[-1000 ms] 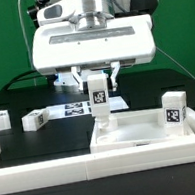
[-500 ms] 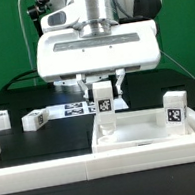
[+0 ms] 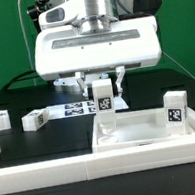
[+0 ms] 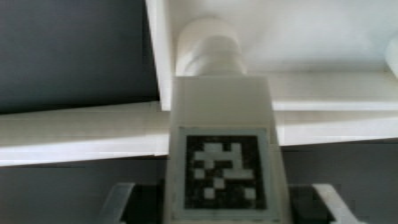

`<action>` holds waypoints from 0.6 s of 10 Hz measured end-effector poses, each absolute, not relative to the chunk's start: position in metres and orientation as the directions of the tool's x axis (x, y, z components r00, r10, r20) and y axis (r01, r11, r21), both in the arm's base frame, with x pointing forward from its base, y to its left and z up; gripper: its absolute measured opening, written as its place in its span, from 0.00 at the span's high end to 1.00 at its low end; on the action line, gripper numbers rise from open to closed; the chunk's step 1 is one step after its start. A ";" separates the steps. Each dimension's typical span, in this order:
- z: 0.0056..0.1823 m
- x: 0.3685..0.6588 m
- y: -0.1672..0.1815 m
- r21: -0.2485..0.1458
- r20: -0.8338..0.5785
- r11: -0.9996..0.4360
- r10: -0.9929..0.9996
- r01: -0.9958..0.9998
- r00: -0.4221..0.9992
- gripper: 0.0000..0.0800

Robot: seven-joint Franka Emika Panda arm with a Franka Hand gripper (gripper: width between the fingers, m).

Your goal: Assemble square table

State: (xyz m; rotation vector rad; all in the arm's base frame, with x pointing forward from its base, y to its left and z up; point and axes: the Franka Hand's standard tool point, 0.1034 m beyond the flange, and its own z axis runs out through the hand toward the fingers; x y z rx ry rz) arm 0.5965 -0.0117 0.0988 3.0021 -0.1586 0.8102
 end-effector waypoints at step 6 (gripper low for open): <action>0.094 0.599 -0.012 0.004 0.498 -0.995 -0.086 -0.102 0.863 0.64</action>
Offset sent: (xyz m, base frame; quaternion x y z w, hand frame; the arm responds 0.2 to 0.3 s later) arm 0.0000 0.0000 0.0000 0.0000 0.0000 0.0000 1.0000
